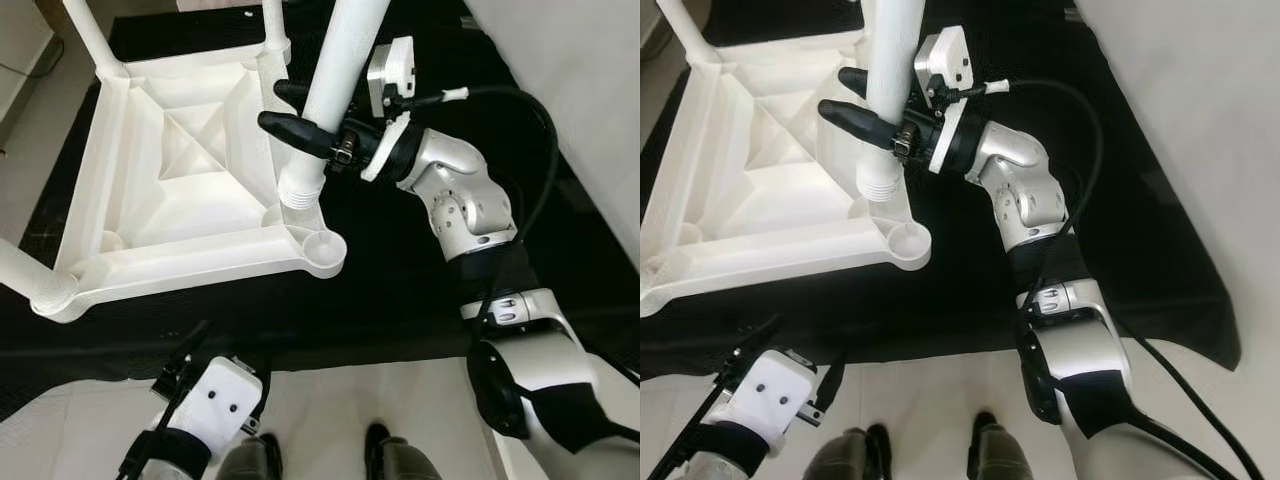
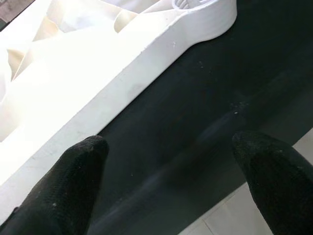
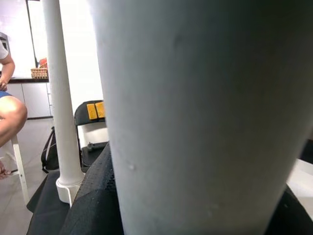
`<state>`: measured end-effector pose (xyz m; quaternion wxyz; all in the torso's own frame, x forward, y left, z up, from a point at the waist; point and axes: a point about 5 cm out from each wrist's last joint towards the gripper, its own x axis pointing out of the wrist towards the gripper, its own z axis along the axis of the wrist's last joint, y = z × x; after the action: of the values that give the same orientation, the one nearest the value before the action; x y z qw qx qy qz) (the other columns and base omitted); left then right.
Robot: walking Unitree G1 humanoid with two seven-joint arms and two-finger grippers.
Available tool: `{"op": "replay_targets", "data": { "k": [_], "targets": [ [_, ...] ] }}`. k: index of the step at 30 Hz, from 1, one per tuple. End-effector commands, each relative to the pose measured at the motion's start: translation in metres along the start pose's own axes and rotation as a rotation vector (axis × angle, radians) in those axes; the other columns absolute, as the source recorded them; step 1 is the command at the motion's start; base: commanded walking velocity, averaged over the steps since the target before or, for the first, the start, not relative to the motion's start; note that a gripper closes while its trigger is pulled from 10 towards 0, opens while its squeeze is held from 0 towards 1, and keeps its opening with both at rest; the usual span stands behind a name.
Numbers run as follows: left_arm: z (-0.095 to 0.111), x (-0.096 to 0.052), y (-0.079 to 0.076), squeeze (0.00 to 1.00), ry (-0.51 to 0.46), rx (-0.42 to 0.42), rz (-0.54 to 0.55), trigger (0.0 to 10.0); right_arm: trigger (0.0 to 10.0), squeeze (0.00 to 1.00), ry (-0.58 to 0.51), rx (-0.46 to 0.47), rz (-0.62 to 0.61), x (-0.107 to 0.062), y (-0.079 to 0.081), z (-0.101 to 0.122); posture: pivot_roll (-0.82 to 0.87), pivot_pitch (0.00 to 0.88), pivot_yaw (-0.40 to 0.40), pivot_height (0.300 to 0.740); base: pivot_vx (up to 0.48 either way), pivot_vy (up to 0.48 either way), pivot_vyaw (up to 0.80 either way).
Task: Building children table
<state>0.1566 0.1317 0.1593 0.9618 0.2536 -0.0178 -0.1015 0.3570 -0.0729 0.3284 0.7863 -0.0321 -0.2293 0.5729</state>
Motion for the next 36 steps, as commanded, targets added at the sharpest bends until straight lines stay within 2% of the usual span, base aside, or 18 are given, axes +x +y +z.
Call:
{"op": "replay_targets", "data": {
  "k": [1,6,8,10,11,12,16,18,25,28,30,36],
  "targets": [
    [-0.007,-0.001,-0.004,0.0,0.03,-0.01,-0.025,10.0,10.0,0.0,0.002,-0.019,0.012,0.0,0.003,0.0,0.0,0.219,0.031,0.74,0.0,0.0,0.0],
    [-0.007,-0.001,-0.005,0.0,0.029,-0.012,-0.029,10.0,10.0,0.0,0.006,-0.02,0.017,-0.001,0.003,-0.001,0.0,0.217,0.03,0.74,0.0,0.0,0.0],
    [-0.007,-0.001,-0.006,0.0,0.027,-0.016,-0.036,10.0,10.0,0.0,0.02,-0.021,0.065,-0.001,0.007,-0.002,0.0,0.217,0.03,0.74,0.0,0.0,0.0],
    [-0.007,-0.001,-0.007,0.0,0.022,-0.021,-0.05,10.0,10.0,0.0,0.037,-0.013,0.173,0.0,0.016,-0.004,0.01,0.218,0.028,0.74,0.0,0.0,0.0],
    [-0.007,-0.001,-0.007,0.0,0.022,-0.021,-0.05,10.0,10.0,0.0,0.037,-0.013,0.173,0.0,0.016,-0.004,0.01,0.218,0.028,0.74,0.0,0.0,0.0],
    [-0.006,-0.002,-0.008,0.0,0.019,-0.028,-0.065,10.0,10.0,0.0,0.039,-0.007,0.252,0.001,0.024,-0.004,0.02,0.221,0.032,0.74,0.0,0.0,0.0],
    [-0.004,-0.005,-0.01,0.0,0.011,-0.042,-0.096,10.0,10.0,0.0,0.037,0.005,0.346,0.003,0.032,-0.004,0.04,0.228,0.03,0.74,0.0,0.0,0.0],
    [-0.001,-0.012,-0.014,0.0,0.007,-0.067,-0.162,10.0,10.0,0.0,0.036,0.026,0.427,0.005,0.037,-0.005,0.06,0.234,0.031,0.74,0.0,0.0,0.0],
    [0.003,-0.02,-0.015,0.0,0.002,-0.073,-0.18,10.0,10.0,0.0,0.064,0.045,0.511,0.006,0.037,-0.007,0.08,0.272,0.024,0.74,0.0,0.0,0.0],
    [0.008,-0.021,-0.016,0.0,-0.02,-0.07,-0.2,10.0,10.0,0.0,0.155,0.036,0.581,0.003,0.036,-0.014,0.09,0.296,0.022,0.74,0.0,0.0,0.0],
    [0.012,-0.02,-0.013,0.0,-0.053,-0.044,-0.209,10.0,10.0,0.0,0.204,0.039,0.59,0.004,0.035,-0.017,0.08,0.311,0.024,0.74,0.0,0.0,0.0],
    [0.016,-0.021,-0.013,0.0,-0.082,-0.042,-0.241,10.0,10.0,0.0,0.256,0.034,0.582,0.008,0.036,-0.022,0.07,0.331,0.023,0.74,0.0,0.0,0.0]
  ]
}}
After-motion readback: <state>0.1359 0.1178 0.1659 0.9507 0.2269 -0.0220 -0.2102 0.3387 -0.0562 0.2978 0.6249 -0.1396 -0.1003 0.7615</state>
